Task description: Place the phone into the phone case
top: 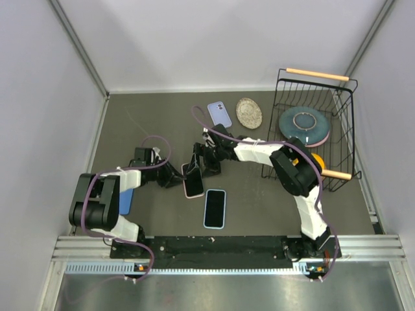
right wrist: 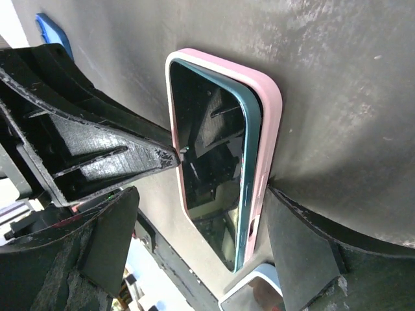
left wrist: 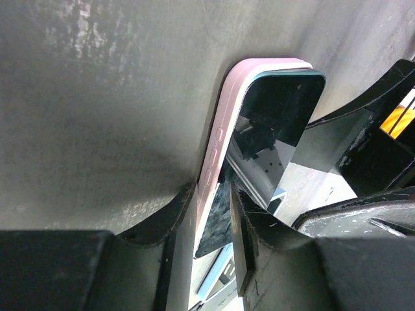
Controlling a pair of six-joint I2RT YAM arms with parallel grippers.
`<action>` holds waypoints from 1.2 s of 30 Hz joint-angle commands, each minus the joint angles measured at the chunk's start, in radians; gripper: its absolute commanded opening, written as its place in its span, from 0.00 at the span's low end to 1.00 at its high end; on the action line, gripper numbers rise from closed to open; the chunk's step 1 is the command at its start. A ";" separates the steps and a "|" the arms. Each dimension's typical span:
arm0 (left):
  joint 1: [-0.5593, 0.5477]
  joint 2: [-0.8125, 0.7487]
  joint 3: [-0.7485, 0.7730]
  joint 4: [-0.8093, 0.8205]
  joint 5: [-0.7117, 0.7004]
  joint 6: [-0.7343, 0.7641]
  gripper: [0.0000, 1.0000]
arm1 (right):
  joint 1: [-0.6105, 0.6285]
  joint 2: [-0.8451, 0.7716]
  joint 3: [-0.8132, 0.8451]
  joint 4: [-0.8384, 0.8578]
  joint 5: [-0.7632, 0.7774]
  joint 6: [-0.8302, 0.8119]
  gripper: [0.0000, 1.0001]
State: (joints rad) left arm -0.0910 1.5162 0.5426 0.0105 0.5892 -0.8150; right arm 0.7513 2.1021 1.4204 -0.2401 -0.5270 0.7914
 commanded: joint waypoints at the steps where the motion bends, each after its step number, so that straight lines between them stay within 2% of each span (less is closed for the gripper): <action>1: 0.013 0.024 -0.006 0.003 -0.009 0.050 0.30 | 0.006 -0.057 -0.070 0.223 -0.075 0.084 0.78; 2: 0.017 0.027 -0.007 -0.003 -0.009 0.056 0.29 | 0.003 -0.059 -0.087 0.346 -0.112 0.113 0.78; 5: 0.040 0.030 -0.019 0.000 0.004 0.057 0.23 | -0.004 -0.073 -0.144 0.503 -0.174 0.183 0.78; 8: 0.046 0.019 -0.027 -0.001 0.004 0.059 0.15 | -0.009 -0.088 -0.170 0.551 -0.194 0.195 0.78; 12: 0.057 0.013 -0.026 -0.006 0.009 0.071 0.10 | -0.021 -0.083 -0.218 0.717 -0.252 0.276 0.78; 16: 0.062 0.015 -0.027 -0.007 0.026 0.079 0.11 | -0.029 -0.080 -0.221 0.670 -0.248 0.260 0.77; 19: 0.062 0.012 -0.029 -0.006 0.027 0.082 0.11 | -0.030 -0.077 -0.195 0.517 -0.205 0.186 0.76; 22: 0.063 0.002 -0.032 -0.033 0.024 0.088 0.11 | -0.032 -0.079 -0.175 0.438 -0.163 0.135 0.69; 25: 0.063 -0.004 -0.033 -0.040 0.023 0.088 0.11 | -0.030 -0.074 -0.179 0.438 -0.171 0.134 0.55; 26: 0.063 -0.002 -0.035 -0.040 0.023 0.089 0.11 | -0.032 -0.073 -0.182 0.449 -0.174 0.134 0.47; 28: 0.063 -0.005 -0.035 -0.040 0.021 0.088 0.11 | -0.032 -0.074 -0.187 0.470 -0.189 0.149 0.38; 29: 0.063 -0.007 -0.038 -0.040 0.020 0.086 0.11 | -0.032 -0.074 -0.192 0.499 -0.197 0.155 0.30; 31: 0.063 -0.016 -0.041 -0.035 0.027 0.082 0.12 | -0.030 -0.073 -0.190 0.519 -0.217 0.161 0.22; 32: 0.063 -0.022 -0.046 -0.035 0.032 0.080 0.13 | -0.030 -0.071 -0.186 0.525 -0.220 0.161 0.14; 34: 0.063 -0.054 -0.050 -0.041 0.041 0.074 0.23 | -0.033 -0.074 -0.175 0.516 -0.223 0.147 0.05; 35: 0.063 -0.073 -0.053 -0.050 0.041 0.074 0.37 | -0.035 -0.079 -0.167 0.515 -0.229 0.144 0.00; 36: 0.063 -0.124 -0.053 -0.073 0.037 0.079 0.41 | -0.036 -0.086 -0.166 0.510 -0.237 0.138 0.00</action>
State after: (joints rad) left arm -0.0265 1.4937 0.5117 -0.0055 0.6319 -0.7540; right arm 0.7189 2.0811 1.1995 0.2073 -0.7067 0.9382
